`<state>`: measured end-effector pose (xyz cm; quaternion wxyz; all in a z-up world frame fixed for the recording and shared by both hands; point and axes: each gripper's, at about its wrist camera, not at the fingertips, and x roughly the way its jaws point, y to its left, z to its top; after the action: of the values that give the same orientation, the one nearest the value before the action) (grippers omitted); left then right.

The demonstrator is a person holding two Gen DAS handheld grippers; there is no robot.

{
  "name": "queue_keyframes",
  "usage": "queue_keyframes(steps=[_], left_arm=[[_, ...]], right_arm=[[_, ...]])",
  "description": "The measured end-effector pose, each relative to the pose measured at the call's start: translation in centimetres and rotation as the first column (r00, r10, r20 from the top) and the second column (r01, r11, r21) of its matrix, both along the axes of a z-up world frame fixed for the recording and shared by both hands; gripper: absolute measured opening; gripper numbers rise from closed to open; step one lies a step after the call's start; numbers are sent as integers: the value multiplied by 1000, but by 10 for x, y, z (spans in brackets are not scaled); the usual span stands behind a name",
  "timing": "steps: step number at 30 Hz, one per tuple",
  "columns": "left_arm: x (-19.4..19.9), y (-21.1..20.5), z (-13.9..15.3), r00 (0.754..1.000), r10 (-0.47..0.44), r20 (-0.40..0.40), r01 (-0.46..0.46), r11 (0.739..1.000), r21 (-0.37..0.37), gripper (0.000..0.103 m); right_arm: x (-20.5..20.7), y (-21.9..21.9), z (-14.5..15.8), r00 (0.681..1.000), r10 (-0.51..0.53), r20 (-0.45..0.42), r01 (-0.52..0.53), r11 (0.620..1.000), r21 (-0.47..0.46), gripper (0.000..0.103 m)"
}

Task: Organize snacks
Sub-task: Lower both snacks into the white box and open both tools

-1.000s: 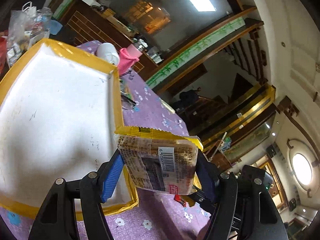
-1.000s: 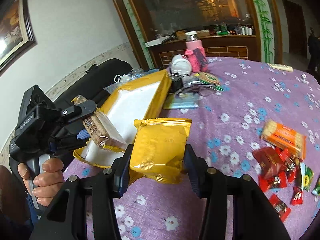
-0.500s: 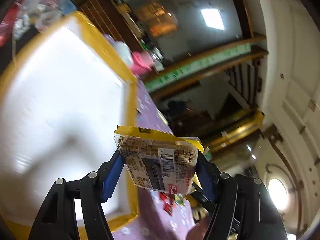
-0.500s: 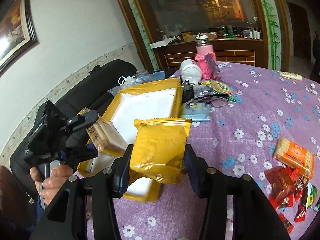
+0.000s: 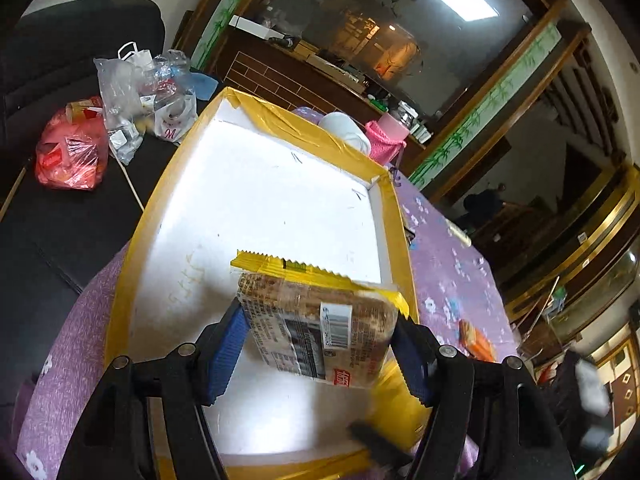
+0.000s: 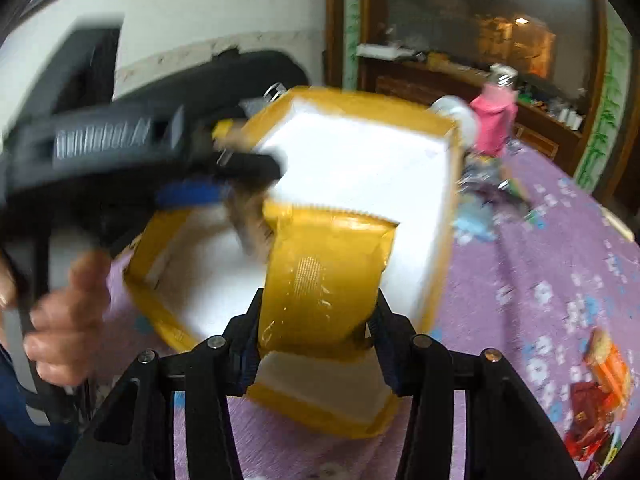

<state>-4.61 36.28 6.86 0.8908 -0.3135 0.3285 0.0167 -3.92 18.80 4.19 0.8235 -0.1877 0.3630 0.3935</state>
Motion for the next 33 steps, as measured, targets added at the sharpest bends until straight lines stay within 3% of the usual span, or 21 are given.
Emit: queue_keyframes(steps=[2, 10, 15, 19, 23, 27, 31, 33], left_arm=[[-6, -4, 0, 1000, -12, -9, 12, 1000, 7, 72], [-29, -34, 1, 991, -107, -75, 109, 994, 12, 72], [-22, -48, 10, 985, -112, -130, 122, 990, 72, 72], [3, -43, 18, 982, -73, -177, 89, 992, 87, 72], [37, -38, 18, 974, -56, -221, 86, 988, 128, 72], [67, -29, 4, 961, -21, -275, 64, 987, 148, 72], [84, -25, -3, 965, 1, -262, 46, 984, 173, 72], [92, -19, -11, 964, -1, -268, 44, 987, 152, 72]], right_arm=[[-10, 1, -12, 999, 31, -24, -32, 998, -46, 46], [-33, -55, -9, 976, 78, -202, -85, 996, -27, 46], [-33, -76, 5, 956, 73, -285, -71, 997, 18, 45], [-6, -68, 34, 978, -24, -208, 38, 997, 64, 45], [42, -45, 43, 976, -147, -162, 159, 985, 61, 45], [81, -23, 27, 970, -168, -177, 176, 984, 32, 45], [104, -5, 7, 970, -174, -171, 173, 985, -23, 45], [112, -4, 0, 970, -182, -164, 178, 983, -43, 45]])
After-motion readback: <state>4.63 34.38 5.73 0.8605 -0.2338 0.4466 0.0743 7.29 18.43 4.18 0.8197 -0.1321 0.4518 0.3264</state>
